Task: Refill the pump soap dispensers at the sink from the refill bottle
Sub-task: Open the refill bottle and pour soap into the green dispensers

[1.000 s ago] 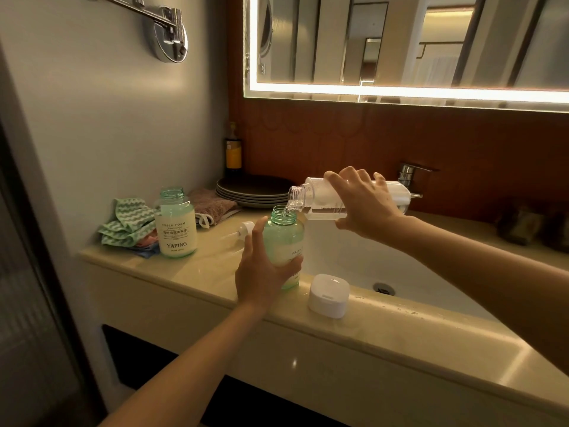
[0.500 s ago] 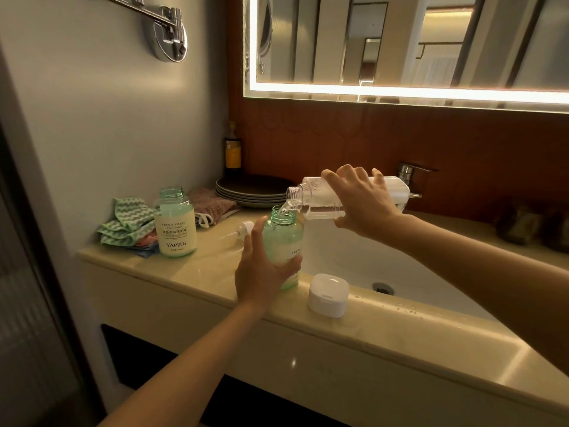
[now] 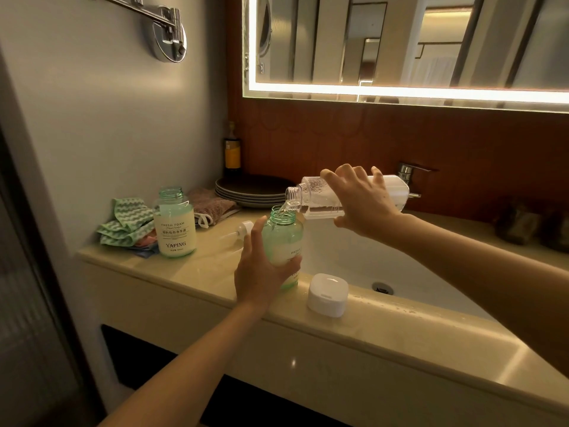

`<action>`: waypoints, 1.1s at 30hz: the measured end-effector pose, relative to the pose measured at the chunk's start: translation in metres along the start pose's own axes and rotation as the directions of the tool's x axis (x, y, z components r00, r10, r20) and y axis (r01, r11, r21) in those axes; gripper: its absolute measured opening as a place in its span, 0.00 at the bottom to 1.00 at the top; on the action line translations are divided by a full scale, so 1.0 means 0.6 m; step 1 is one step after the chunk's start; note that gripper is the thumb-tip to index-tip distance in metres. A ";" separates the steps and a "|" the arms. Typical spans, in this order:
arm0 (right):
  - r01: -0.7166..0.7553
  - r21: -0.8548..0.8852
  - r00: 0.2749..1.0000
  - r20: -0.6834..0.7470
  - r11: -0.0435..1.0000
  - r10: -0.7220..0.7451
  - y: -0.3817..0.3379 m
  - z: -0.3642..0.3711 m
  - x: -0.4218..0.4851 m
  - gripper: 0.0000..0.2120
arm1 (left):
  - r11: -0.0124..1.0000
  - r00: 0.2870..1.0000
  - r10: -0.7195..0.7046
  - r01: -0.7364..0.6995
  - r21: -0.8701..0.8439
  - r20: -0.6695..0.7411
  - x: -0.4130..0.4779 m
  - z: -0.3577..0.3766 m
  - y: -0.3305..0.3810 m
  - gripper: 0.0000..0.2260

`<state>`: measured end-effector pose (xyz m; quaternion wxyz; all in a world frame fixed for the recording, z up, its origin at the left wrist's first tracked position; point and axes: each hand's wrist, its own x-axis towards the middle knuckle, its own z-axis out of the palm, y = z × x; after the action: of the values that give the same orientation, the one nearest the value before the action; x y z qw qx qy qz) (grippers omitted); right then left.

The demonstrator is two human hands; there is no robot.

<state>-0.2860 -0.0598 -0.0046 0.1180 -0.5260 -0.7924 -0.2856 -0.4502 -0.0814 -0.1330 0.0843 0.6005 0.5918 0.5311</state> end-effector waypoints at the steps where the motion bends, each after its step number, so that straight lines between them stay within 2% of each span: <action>1: 0.001 -0.001 1.000 0.000 1.000 -0.001 0.000 0.000 0.000 0.38 | 1.000 1.000 0.000 0.000 0.000 0.000 0.000 0.000 0.000 0.41; 33: 0.013 -0.007 1.000 -0.018 1.000 -0.013 0.001 -0.003 -0.001 0.37 | 1.000 1.000 0.000 0.000 0.010 0.002 0.001 0.000 -0.002 0.41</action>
<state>-0.2854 -0.0611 -0.0032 0.1216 -0.5184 -0.7938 -0.2938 -0.4511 -0.0805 -0.1336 0.0821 0.6013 0.5944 0.5276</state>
